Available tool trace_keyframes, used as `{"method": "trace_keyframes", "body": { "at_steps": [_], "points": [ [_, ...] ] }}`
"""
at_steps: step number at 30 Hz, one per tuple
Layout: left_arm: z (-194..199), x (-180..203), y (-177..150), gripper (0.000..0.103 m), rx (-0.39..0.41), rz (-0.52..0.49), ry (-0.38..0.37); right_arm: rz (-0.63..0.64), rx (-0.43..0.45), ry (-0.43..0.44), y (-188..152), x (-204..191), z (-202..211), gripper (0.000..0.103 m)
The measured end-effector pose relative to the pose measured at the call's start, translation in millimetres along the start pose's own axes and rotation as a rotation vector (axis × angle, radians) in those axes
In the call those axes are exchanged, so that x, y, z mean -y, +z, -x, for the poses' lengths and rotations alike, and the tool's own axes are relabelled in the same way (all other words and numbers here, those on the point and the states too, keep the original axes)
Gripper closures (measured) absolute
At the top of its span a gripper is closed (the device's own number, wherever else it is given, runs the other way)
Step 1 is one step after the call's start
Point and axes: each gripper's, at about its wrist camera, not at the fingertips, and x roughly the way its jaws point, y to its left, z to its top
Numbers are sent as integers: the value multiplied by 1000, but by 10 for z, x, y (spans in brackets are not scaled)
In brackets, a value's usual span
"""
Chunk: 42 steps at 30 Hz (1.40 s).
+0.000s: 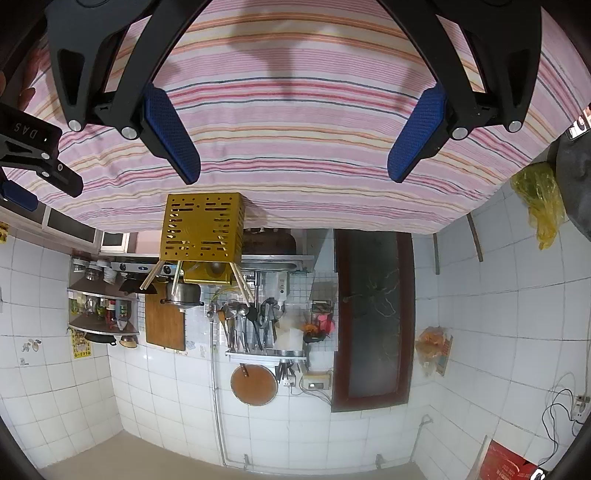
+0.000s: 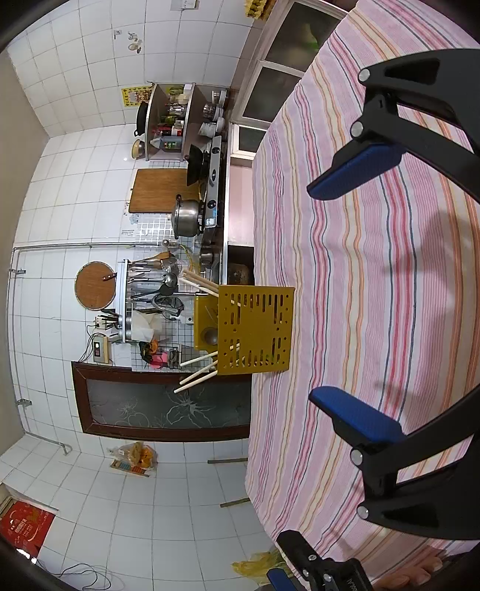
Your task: Organize utensils
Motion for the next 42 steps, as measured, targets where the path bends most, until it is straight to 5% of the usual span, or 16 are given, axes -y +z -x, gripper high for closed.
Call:
{"method": "trace_keyframes", "body": {
  "at_steps": [42],
  "points": [
    [-19, -45, -9, 5, -8, 15, -1, -4, 4, -2, 6, 12, 8, 4]
  ]
}}
